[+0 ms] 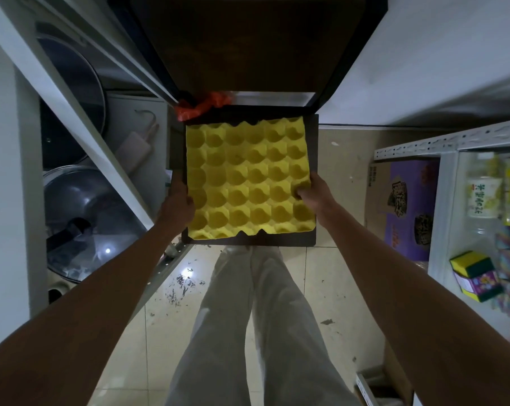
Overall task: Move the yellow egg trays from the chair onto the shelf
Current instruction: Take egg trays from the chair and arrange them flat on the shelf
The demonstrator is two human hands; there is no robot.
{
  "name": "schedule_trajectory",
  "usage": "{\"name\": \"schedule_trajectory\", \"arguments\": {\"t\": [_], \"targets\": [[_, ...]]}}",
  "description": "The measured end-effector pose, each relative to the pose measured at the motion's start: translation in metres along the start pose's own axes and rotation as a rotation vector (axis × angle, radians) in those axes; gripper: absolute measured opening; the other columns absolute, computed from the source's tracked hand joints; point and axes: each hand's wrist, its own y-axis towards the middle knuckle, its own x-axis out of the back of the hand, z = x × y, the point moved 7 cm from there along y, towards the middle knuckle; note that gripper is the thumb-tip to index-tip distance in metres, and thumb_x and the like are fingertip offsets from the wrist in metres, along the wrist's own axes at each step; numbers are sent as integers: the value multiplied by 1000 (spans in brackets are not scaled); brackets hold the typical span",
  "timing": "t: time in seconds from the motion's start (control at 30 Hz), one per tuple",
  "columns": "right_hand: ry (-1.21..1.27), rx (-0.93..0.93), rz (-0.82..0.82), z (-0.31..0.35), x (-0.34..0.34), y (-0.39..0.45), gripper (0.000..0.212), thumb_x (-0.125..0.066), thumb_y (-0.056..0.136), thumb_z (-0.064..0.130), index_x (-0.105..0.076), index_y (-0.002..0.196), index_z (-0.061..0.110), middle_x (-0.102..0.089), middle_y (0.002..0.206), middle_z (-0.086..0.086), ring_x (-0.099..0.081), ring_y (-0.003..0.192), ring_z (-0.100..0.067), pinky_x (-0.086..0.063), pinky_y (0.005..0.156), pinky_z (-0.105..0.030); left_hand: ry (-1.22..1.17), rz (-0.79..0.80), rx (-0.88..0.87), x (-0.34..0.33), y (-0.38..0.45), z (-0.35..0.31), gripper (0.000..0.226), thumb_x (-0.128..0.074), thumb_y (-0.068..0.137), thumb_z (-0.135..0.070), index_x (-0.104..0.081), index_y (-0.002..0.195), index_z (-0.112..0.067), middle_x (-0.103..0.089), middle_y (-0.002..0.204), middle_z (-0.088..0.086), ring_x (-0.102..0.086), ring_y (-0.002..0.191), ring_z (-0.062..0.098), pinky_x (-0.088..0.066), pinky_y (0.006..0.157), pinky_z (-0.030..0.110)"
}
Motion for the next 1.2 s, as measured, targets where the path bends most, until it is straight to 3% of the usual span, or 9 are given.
{"name": "schedule_trajectory", "arguments": {"t": [0.17,0.3,0.4,0.5,0.7,0.83,0.93,1.07,1.2], "targets": [[44,-100,57,4,-2,6,52,-54,90,10,-54,141,19,-61,99,6,-56,82,-11,-45,77,-35,-182,118,48,-6,12,2,49,-43,93,8,-45,140,-4,-54,110,8,-58,103,32,-41,69,29],[70,-137,129,4,2,9,56,-54,91,6,-52,145,20,-65,110,-3,-61,93,-21,-47,87,-41,-559,160,185,-6,11,6,46,-49,85,1,-64,117,-28,-69,103,-4,-68,98,22,-56,76,35],[120,-215,162,4,6,4,37,-55,94,12,-50,128,23,-63,105,-4,-61,92,-24,-49,82,-41,-665,194,249,-6,9,2,69,-50,70,-3,-55,136,-22,-64,105,1,-64,95,26,-52,70,32],[150,-251,186,5,7,-1,33,-59,91,19,-48,123,19,-63,111,-10,-62,99,-30,-52,84,-43,-652,200,342,-8,11,4,70,-46,73,4,-50,142,-9,-59,106,10,-59,103,35,-48,73,36],[228,-106,209,8,7,-18,39,-55,91,10,-54,129,21,-66,117,-8,-65,103,-28,-53,77,-39,-583,134,303,5,-3,-4,62,-47,82,7,-54,139,-16,-65,114,11,-62,104,33,-53,84,41],[220,-6,163,12,11,-45,53,-53,88,4,-53,139,19,-64,124,-8,-62,112,-29,-52,90,-44,-552,-5,285,27,-27,-24,46,-44,90,6,-60,130,-8,-66,123,21,-63,114,40,-53,101,57],[182,71,89,17,24,-72,60,-47,83,-6,-55,136,19,-66,126,-6,-63,114,-30,-55,96,-50,-568,-61,213,42,-46,-43,48,-45,82,13,-61,125,-4,-67,122,24,-65,112,43,-57,95,58],[149,129,-48,8,56,-118,63,-47,81,-7,-56,138,18,-67,128,-8,-63,116,-32,-54,98,-55,-368,-52,54,52,-73,-76,58,-57,80,8,-58,133,-16,-67,115,8,-64,100,32,-54,76,37],[90,148,-177,-21,89,-180,68,-51,79,17,-49,147,19,-65,134,-13,-60,120,-38,-50,100,-51,-76,-68,-140,47,-95,-115,51,-62,87,-4,-54,137,-16,-66,120,14,-62,107,37,-54,90,47]]}}
